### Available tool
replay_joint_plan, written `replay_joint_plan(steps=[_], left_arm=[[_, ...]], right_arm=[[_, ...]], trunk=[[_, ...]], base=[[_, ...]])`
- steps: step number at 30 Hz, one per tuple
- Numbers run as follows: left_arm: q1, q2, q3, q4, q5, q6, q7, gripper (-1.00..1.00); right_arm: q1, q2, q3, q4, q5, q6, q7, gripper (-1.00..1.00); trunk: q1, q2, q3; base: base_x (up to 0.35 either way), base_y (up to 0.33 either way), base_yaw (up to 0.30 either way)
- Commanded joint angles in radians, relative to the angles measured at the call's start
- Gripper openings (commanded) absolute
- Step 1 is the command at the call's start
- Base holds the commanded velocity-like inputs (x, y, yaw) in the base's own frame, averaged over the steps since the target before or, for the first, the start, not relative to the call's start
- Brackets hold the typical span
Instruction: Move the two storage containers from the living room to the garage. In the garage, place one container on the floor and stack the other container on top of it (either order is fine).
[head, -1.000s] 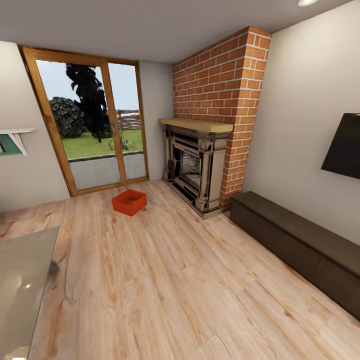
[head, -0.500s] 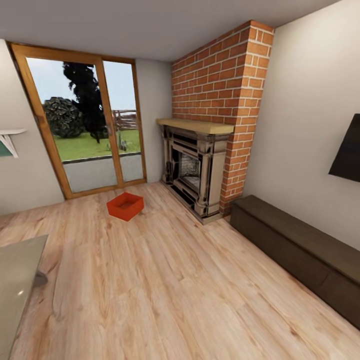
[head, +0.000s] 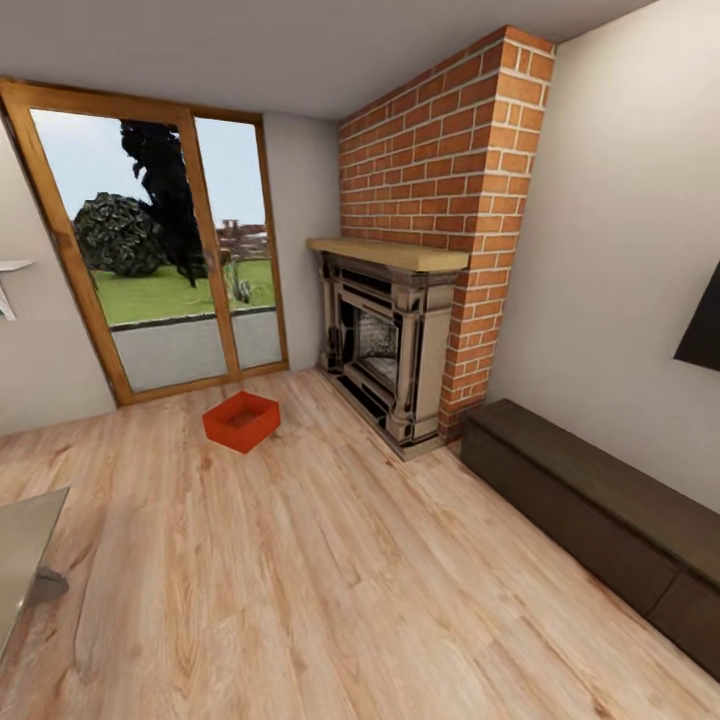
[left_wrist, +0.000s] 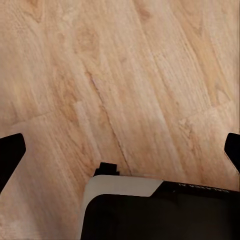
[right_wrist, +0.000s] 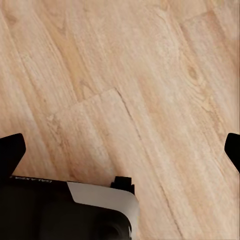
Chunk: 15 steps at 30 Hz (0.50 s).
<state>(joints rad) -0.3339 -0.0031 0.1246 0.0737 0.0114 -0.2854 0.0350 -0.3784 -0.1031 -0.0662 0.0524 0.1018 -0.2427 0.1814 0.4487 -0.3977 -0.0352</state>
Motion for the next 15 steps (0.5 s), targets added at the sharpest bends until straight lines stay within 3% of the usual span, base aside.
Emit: replay_joint_plan(steps=[1, 11, 15], left_arm=[[-0.002, 0.000, 0.004, 0.004, 0.001, -0.008, 0.002, 1.00], [-0.002, -0.001, 0.004, 0.004, 0.001, -0.008, 0.002, 1.00], [-0.002, -0.001, 0.004, 0.004, 0.001, -0.008, 0.002, 1.00]], right_arm=[[-0.002, -0.001, -0.007, 0.004, 0.010, -0.007, 0.001, 1.00], [-0.002, 0.000, -0.007, 0.004, 0.010, -0.007, 0.001, 1.00], [-0.002, -0.001, -0.007, 0.004, 0.010, -0.007, 0.001, 1.00]], trunk=[[0.001, -0.002, -0.002], [0.001, -0.002, -0.002], [0.001, -0.002, -0.002]], base=[[0.326, -0.082, 0.000], [0.326, -0.082, 0.000], [0.326, -0.106, 0.106]])
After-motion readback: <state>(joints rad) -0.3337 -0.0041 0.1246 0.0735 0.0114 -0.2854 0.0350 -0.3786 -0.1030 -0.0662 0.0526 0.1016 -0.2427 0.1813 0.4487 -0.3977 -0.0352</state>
